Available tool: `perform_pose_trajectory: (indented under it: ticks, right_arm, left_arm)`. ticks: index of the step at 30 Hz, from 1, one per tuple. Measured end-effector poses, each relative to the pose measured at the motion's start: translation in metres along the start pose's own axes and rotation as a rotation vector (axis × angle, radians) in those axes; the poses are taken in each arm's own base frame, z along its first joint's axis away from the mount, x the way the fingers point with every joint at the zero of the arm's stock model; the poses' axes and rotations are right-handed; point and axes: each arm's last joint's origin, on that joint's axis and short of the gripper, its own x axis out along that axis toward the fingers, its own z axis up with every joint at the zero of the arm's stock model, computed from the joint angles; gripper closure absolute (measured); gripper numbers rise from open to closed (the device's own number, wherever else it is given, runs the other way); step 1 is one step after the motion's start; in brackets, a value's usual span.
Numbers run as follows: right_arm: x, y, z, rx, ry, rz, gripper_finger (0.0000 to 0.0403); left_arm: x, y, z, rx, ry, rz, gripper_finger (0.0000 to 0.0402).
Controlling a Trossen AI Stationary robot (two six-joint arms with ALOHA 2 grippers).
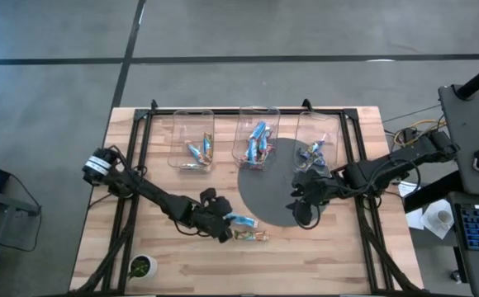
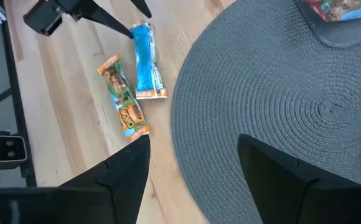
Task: Pick and place Granola Bars by type
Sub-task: Put the yellow granola bar into the left transparent bin
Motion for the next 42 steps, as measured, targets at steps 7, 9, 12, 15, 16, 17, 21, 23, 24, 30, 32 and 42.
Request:
perform_pose_trajectory:
  ticks: [7, 9, 12, 15, 16, 17, 21, 23, 24, 30, 32, 42]
  right_arm:
    - [0.008, -0.007, -0.008, 0.038, 0.028, -0.026, 0.017]
    - [0.01, -0.009, -0.011, 0.043, 0.04, -0.034, 0.017]
    - [0.012, -0.011, -0.014, 0.048, 0.051, -0.039, 0.017]
    - [0.012, -0.011, -0.015, 0.048, 0.05, -0.036, 0.017]
    - [0.012, -0.011, -0.015, 0.048, 0.049, -0.036, 0.017]
    - [0.012, -0.01, -0.014, 0.048, 0.047, -0.034, 0.017]
    - [0.012, -0.009, -0.013, 0.049, 0.038, -0.023, 0.017]
    - [0.012, -0.009, -0.013, 0.048, 0.038, -0.024, 0.017]
    - [0.012, -0.009, -0.013, 0.048, 0.038, -0.024, 0.017]
    - [0.012, -0.01, -0.013, 0.048, 0.033, -0.029, 0.017]
    - [0.012, -0.01, -0.013, 0.048, 0.032, -0.029, 0.017]
    - [0.012, -0.011, -0.012, 0.023, 0.008, -0.051, 0.017]
  left_arm:
    - [0.001, -0.001, -0.002, 0.119, 0.018, -0.018, 0.0206]
    - [0.002, -0.001, -0.004, 0.157, 0.03, -0.02, 0.0205]
    - [0.007, 0.0, -0.005, 0.187, 0.042, -0.021, 0.0204]
    - [0.012, 0.001, -0.007, 0.196, 0.048, -0.019, 0.0204]
    - [0.014, 0.002, -0.008, 0.204, 0.056, -0.025, 0.0204]
    - [0.016, 0.002, -0.009, 0.213, 0.069, -0.031, 0.0204]
    - [0.024, 0.002, -0.012, 0.227, 0.094, -0.062, 0.0204]
    - [0.026, 0.002, -0.013, 0.229, 0.101, -0.082, 0.0204]
    - [0.028, 0.001, -0.013, 0.228, 0.103, -0.091, 0.0204]
    - [0.029, 0.001, -0.014, 0.191, 0.111, -0.092, 0.0206]
    - [0.029, 0.001, -0.014, 0.163, 0.112, -0.09, 0.0214]
    - [0.026, 0.001, -0.012, 0.033, 0.126, -0.086, 0.0315]
